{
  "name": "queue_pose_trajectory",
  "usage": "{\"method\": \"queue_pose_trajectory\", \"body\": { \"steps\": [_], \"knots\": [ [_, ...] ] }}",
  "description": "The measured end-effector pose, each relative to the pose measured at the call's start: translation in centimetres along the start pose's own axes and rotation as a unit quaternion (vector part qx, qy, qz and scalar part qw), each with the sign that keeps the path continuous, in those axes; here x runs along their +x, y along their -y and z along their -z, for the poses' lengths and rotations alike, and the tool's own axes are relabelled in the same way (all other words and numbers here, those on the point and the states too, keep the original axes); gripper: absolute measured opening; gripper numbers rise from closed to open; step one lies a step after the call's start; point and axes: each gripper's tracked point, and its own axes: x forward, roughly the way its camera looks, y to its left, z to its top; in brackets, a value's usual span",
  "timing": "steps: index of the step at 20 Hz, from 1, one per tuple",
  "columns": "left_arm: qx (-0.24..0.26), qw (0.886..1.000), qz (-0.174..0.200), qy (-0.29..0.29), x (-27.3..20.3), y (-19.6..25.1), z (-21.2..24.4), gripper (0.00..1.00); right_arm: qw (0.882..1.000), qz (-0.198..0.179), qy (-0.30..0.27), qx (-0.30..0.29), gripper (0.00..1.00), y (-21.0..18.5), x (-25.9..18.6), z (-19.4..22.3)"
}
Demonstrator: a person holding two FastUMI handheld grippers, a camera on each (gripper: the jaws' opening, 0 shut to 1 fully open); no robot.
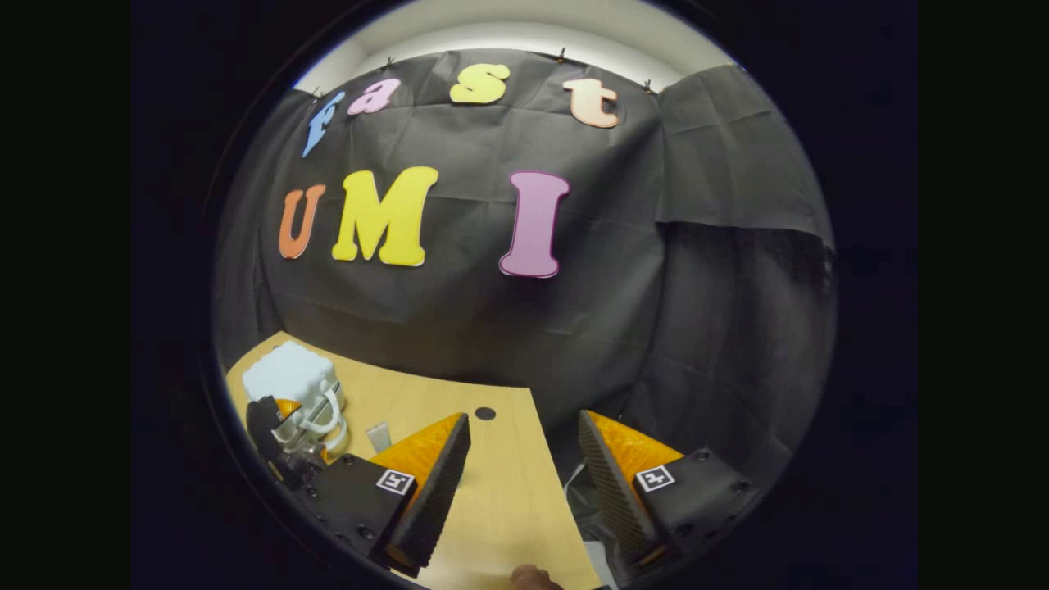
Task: First open the suitcase, pack the skin care products into it, and then close the suitcase.
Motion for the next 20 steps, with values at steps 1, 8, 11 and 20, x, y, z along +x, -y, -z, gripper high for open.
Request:
{"method": "queue_pose_trajectory", "body": {
  "steps": [1,8,11,20],
  "knots": [
    [0.016,1.0,-0.007,-0.008,0.3,0.0,0.2,0.97,1.0,-0.007,-0.001,-0.002,0.79,-0.1,0.3,0.5],
    [0.107,0.992,-0.002,-0.06,4.2,-0.3,2.3,0.65,0.999,-0.041,-0.032,0.01,0.79,0.0,2.8,3.8],
    [0.118,0.991,0.004,-0.068,5.3,-0.2,2.6,0.44,0.998,-0.043,-0.044,0.008,0.79,0.4,3.0,4.9],
    [0.101,0.993,0.026,-0.06,5.3,-1.5,2.6,0.05,0.999,0.011,-0.052,0.0,0.79,-1.6,-0.7,3.3]
  ]
}}
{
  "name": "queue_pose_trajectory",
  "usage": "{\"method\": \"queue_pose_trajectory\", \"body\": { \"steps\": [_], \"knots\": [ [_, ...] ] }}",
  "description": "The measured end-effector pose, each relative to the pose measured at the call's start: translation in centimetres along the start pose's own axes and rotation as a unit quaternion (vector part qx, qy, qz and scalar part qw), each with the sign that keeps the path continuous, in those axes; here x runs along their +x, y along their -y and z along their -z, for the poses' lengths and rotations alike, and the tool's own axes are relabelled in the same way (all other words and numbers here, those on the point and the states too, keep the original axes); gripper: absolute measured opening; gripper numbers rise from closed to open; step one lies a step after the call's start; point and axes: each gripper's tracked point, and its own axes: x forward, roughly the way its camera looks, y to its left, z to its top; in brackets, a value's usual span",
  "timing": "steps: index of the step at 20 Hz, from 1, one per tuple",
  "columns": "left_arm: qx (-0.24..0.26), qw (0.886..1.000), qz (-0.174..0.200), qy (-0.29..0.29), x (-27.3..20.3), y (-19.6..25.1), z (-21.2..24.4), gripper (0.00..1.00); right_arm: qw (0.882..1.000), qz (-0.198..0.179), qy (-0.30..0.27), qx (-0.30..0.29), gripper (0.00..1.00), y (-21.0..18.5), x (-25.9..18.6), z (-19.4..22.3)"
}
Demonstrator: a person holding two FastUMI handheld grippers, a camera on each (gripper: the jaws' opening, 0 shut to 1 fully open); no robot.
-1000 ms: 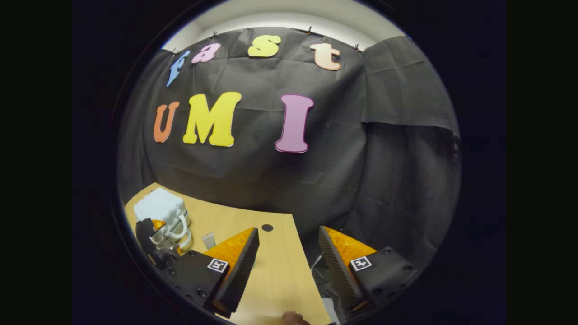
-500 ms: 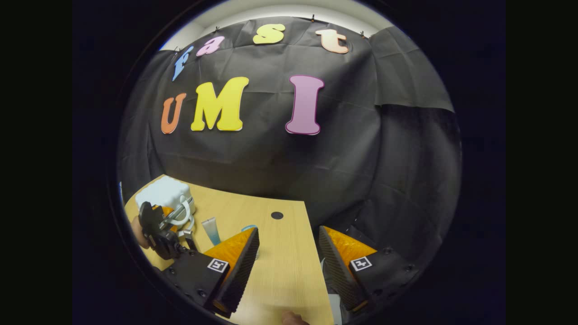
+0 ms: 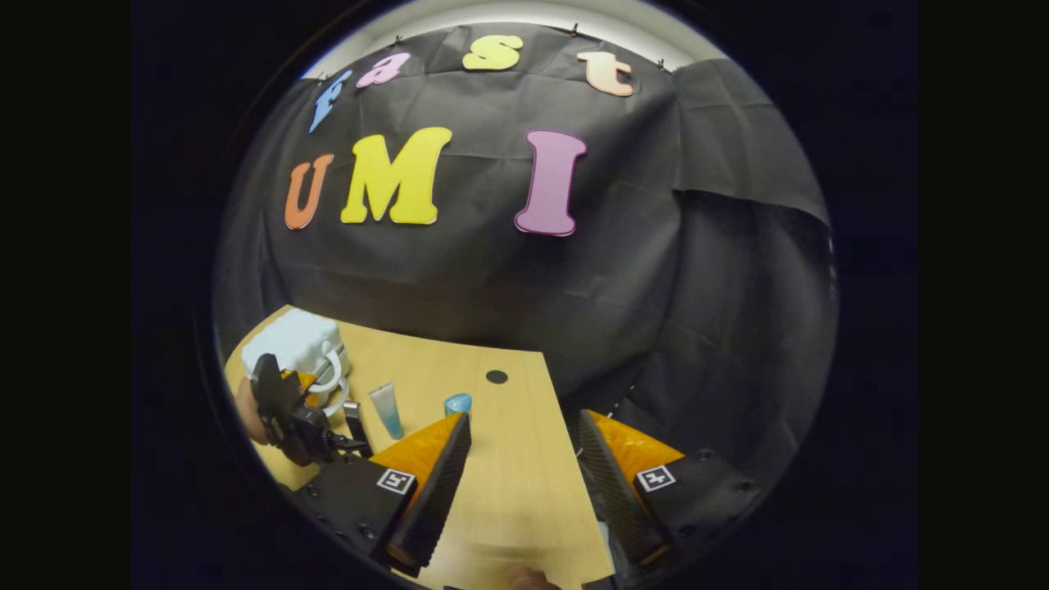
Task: First open the suitcase, pack the skin care products into it, and then close the suitcase.
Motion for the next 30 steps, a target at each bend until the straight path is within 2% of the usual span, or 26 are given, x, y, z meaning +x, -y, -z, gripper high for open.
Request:
{"method": "queue_pose_trajectory", "body": {
  "steps": [4,10,13,18,20,22,25,30],
  "knots": [
    [-0.078,0.996,0.016,0.026,-1.2,-2.9,0.4,0.04,1.0,0.023,0.02,0.002,0.79,-1.8,-1.8,-2.3],
    [-0.191,0.98,0.011,0.063,-3.6,-10.5,3.6,0.03,0.998,0.042,0.054,0.011,0.8,-6.8,-4.3,-6.4],
    [-0.244,0.967,0.001,0.07,-4.4,-14.4,7.2,0.03,0.997,0.047,0.062,0.021,0.8,-9.6,-5.3,-7.9],
    [-0.332,0.94,-0.004,0.077,-4.5,-19.7,14.1,0.02,0.995,0.054,0.081,0.02,0.8,-14.3,-7.1,-10.0],
    [-0.382,0.922,-0.007,0.066,-3.4,-21.6,19.9,0.03,0.995,0.05,0.085,0.014,0.79,-17.1,-7.8,-10.6],
    [-0.393,0.917,-0.022,0.06,-2.6,-22.0,23.8,0.03,0.996,0.046,0.08,0.01,0.8,-18.9,-8.2,-10.8],
    [-0.373,0.926,-0.052,0.042,-0.8,-22.7,28.8,0.03,0.997,0.04,0.069,0.009,0.8,-20.7,-8.6,-10.7],
    [-0.377,0.924,-0.066,0.012,2.2,-21.5,35.4,0.03,0.997,0.044,0.065,-0.001,0.8,-21.7,-9.3,-11.3]
  ]
}}
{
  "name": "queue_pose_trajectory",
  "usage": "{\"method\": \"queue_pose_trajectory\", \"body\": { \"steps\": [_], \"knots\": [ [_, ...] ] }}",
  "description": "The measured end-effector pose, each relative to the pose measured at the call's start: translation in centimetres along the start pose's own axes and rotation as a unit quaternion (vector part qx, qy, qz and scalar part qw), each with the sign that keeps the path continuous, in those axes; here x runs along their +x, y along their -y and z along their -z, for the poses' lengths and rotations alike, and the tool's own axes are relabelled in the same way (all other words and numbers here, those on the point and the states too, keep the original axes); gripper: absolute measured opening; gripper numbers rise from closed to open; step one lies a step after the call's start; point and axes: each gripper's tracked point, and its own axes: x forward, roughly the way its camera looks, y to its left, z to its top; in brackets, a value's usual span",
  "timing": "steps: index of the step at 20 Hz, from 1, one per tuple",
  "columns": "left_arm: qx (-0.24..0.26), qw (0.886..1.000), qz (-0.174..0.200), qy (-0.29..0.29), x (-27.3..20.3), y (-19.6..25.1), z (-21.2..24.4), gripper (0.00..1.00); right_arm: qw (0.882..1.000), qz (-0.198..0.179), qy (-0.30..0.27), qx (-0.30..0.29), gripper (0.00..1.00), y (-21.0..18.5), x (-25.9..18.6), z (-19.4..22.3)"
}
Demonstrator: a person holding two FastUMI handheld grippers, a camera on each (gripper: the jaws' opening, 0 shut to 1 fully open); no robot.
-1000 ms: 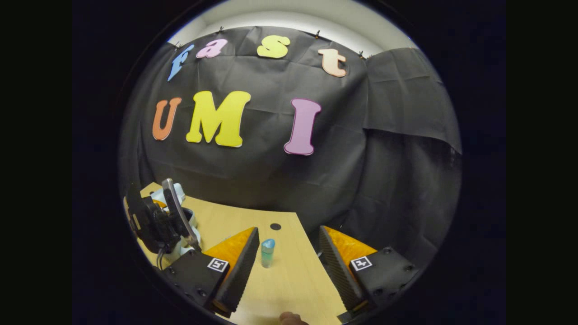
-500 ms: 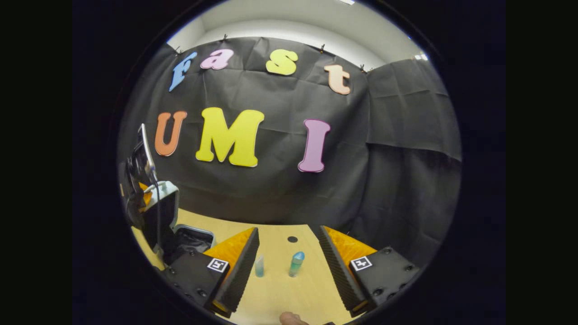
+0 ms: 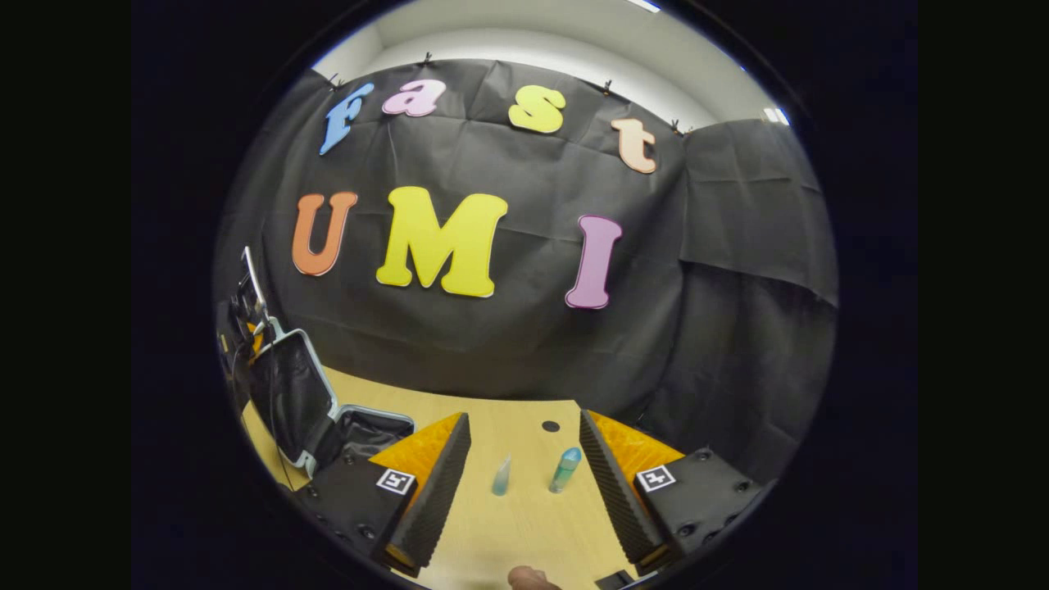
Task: First open the suitcase, pack the skin care products into it, and then close the suitcase.
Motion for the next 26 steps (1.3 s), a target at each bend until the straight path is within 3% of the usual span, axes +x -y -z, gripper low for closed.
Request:
{"method": "queue_pose_trajectory", "body": {
  "steps": [6,10,17,18,20,21,22,23,24,25,26],
  "knots": [
    [-0.069,0.995,0.022,-0.073,3.7,-0.8,10.1,0.03,1.0,0.001,-0.016,-0.014,0.8,-0.5,-0.8,0.9],
    [-0.142,0.981,0.049,-0.125,4.9,1.4,17.2,0.03,0.999,0.009,-0.032,-0.019,0.8,-0.1,-1.7,2.1],
    [-0.214,0.958,0.086,-0.172,5.3,5.0,22.9,0.05,0.998,0.009,-0.048,-0.044,0.8,0.0,-2.8,3.4],
    [-0.229,0.956,0.087,-0.16,5.3,4.9,22.8,0.13,0.998,0.005,-0.047,-0.046,0.8,0.1,-3.0,3.4],
    [-0.217,0.961,0.049,-0.165,5.3,3.1,23.5,0.19,0.998,-0.002,-0.045,-0.047,0.8,0.0,-3.0,3.5],
    [-0.22,0.961,0.042,-0.164,4.7,2.8,23.3,0.34,0.998,-0.007,-0.045,-0.048,0.8,0.0,-3.0,3.7],
    [-0.229,0.959,0.041,-0.163,4.3,2.7,22.9,0.34,0.998,-0.013,-0.047,-0.048,0.79,-0.1,-3.0,4.0],
    [-0.234,0.958,0.038,-0.161,3.7,2.5,22.5,0.57,0.997,-0.02,-0.048,-0.048,0.8,0.0,-3.1,4.3],
    [-0.239,0.957,0.036,-0.16,3.2,2.5,22.1,0.6,0.997,-0.026,-0.047,-0.049,0.8,0.3,-3.1,4.6],
    [-0.241,0.958,0.027,-0.156,2.2,2.2,20.8,0.75,0.997,-0.033,-0.043,-0.052,0.8,0.8,-3.0,4.7],
    [-0.244,0.958,0.025,-0.149,1.7,2.1,19.6,0.73,0.997,-0.039,-0.04,-0.054,0.79,1.2,-2.8,4.9]
  ]
}}
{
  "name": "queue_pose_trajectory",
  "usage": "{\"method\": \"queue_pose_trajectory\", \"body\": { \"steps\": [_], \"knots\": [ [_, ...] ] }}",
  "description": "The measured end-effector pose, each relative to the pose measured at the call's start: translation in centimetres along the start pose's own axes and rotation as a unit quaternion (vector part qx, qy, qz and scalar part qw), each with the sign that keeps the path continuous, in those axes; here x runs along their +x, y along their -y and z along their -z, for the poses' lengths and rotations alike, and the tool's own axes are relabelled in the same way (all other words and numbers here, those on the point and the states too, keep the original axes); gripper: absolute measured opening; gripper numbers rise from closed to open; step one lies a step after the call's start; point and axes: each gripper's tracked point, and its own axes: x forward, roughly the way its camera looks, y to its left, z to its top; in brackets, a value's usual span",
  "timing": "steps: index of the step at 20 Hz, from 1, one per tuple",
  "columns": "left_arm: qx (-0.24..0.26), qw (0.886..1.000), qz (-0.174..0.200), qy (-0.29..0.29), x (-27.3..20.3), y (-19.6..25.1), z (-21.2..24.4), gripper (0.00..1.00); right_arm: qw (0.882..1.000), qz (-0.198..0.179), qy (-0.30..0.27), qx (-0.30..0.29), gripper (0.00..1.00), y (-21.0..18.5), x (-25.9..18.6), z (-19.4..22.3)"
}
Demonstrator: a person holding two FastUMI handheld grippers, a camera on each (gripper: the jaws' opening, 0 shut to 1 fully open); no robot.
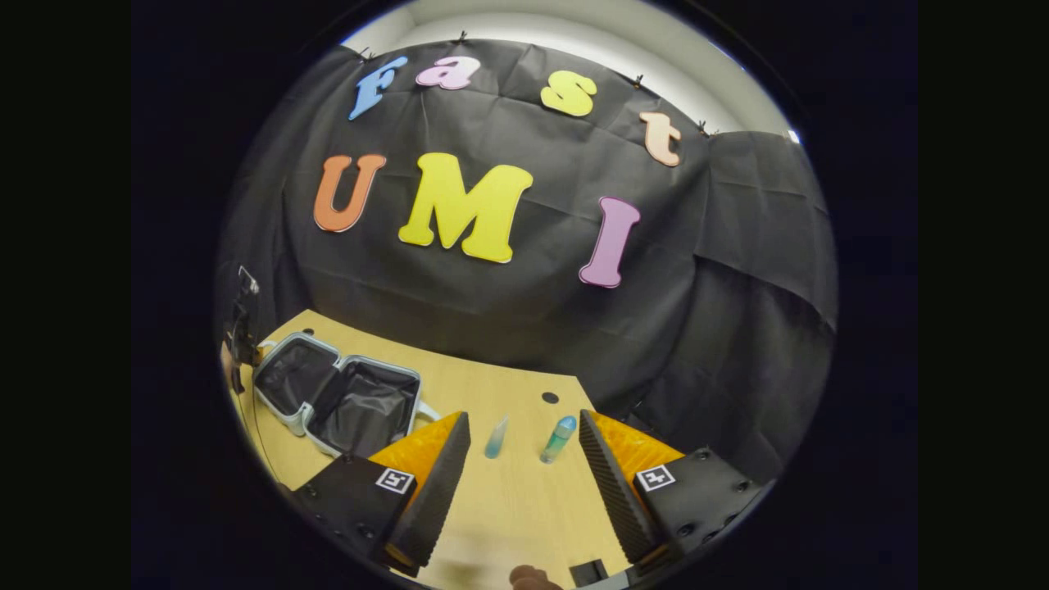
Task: First open the suitcase, pack the skin care products into it, and then close the suitcase.
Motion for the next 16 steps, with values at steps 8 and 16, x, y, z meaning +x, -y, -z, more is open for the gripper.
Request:
{"method": "queue_pose_trajectory", "body": {
  "steps": [8,16],
  "knots": [
    [0.011,0.997,0.031,0.069,-11.0,13.3,-7.8,0.98,0.999,-0.044,-0.006,0.009,0.79,5.7,3.7,3.1],
    [0.032,0.989,0.129,0.064,-17.2,31.8,-8.2,0.99,0.997,-0.062,-0.032,0.032,0.8,11.0,8.0,6.2]
  ]
}}
